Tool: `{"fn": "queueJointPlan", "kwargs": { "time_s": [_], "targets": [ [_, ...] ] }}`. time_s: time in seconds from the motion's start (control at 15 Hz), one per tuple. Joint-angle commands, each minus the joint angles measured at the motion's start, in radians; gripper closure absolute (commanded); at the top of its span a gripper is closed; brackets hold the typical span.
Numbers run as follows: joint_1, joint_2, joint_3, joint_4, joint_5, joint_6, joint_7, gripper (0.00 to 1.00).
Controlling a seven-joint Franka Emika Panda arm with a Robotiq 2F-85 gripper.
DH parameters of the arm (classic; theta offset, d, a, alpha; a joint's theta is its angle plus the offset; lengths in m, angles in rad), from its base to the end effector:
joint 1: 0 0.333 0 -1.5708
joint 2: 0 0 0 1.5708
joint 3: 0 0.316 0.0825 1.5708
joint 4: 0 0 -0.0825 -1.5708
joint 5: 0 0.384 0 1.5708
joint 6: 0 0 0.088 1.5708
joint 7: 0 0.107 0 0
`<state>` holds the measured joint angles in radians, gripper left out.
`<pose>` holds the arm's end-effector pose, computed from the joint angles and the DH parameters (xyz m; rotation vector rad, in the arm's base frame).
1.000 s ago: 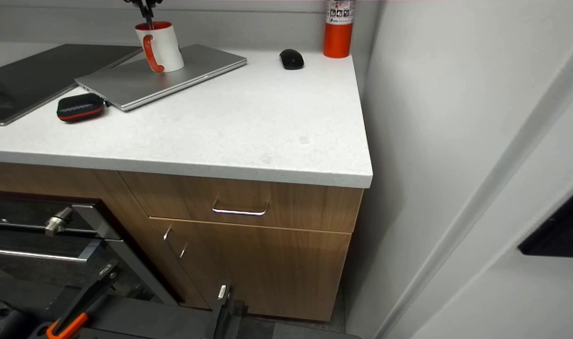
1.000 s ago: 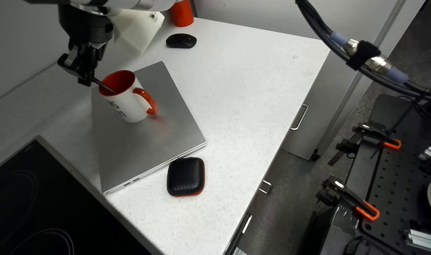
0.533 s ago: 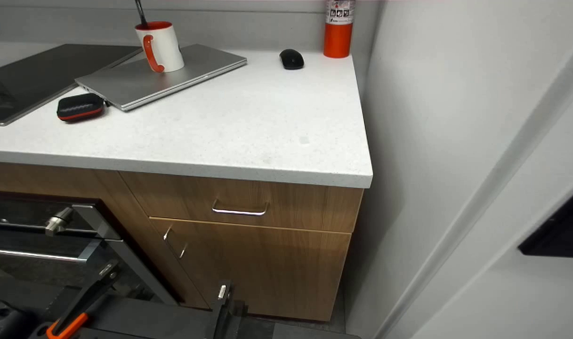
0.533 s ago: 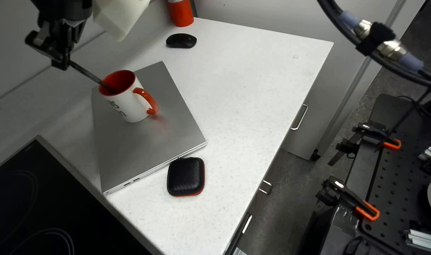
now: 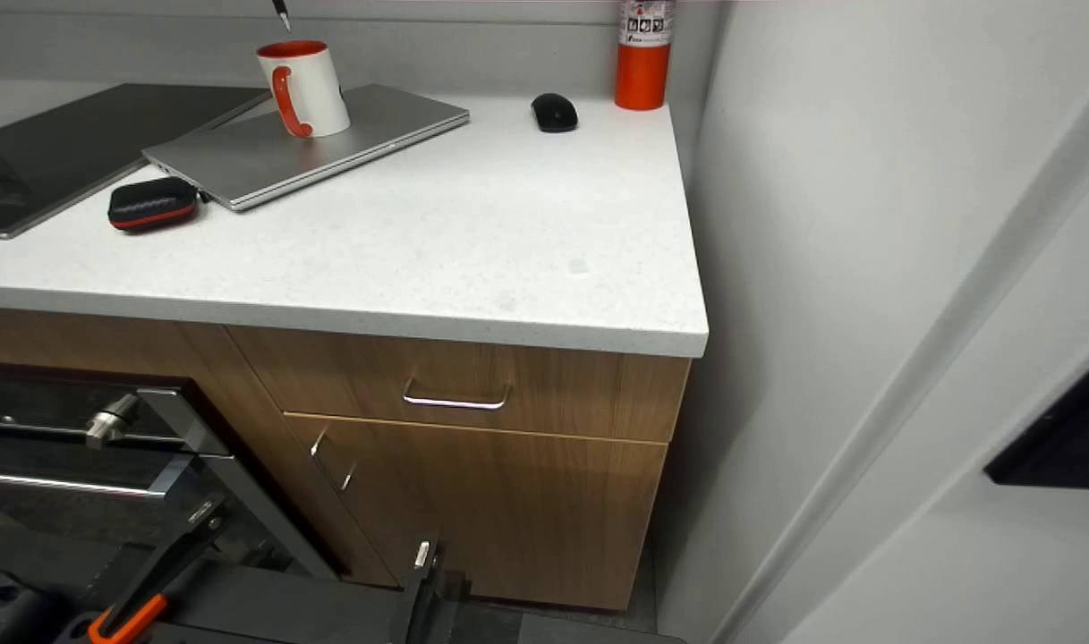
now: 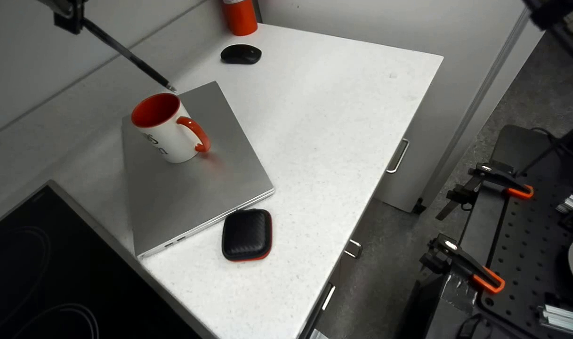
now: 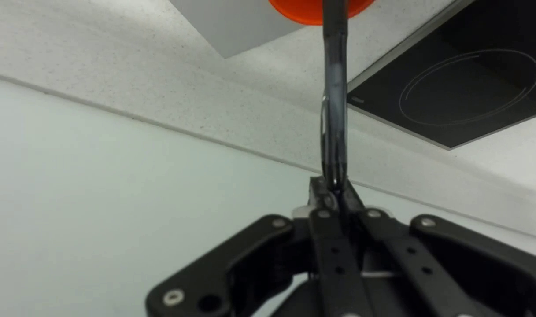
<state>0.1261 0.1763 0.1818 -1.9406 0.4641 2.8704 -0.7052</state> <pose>0.6208 0.1644 0.4788 -2.6353 -0.8118 -1.1362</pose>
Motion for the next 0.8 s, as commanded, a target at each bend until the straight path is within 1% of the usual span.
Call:
{"fn": "queueJointPlan", "kwargs": {
  "time_s": [0.0, 0.07, 0.13, 0.2, 0.33, 0.47, 0.53, 0.67, 0.73],
  "targets": [
    [0.002, -0.134, -0.075, -0.168, -0.247, -0.028, 0.195, 0.99],
    [0.035, -0.147, -0.140, -0.194, -0.327, -0.052, 0.249, 0.99],
    [0.018, -0.146, -0.151, -0.207, -0.411, -0.078, 0.312, 0.99],
    [-0.023, -0.142, -0.134, -0.214, -0.474, -0.115, 0.360, 0.99],
    [-0.041, -0.132, -0.154, -0.223, -0.559, -0.203, 0.434, 0.99],
    [-0.057, -0.114, -0.164, -0.219, -0.591, -0.306, 0.478, 0.99],
    [-0.064, -0.106, -0.165, -0.216, -0.589, -0.351, 0.484, 0.99],
    [-0.074, -0.078, -0.170, -0.208, -0.590, -0.413, 0.510, 0.99],
    [-0.079, -0.062, -0.170, -0.209, -0.571, -0.423, 0.504, 0.99]
  ]
}}
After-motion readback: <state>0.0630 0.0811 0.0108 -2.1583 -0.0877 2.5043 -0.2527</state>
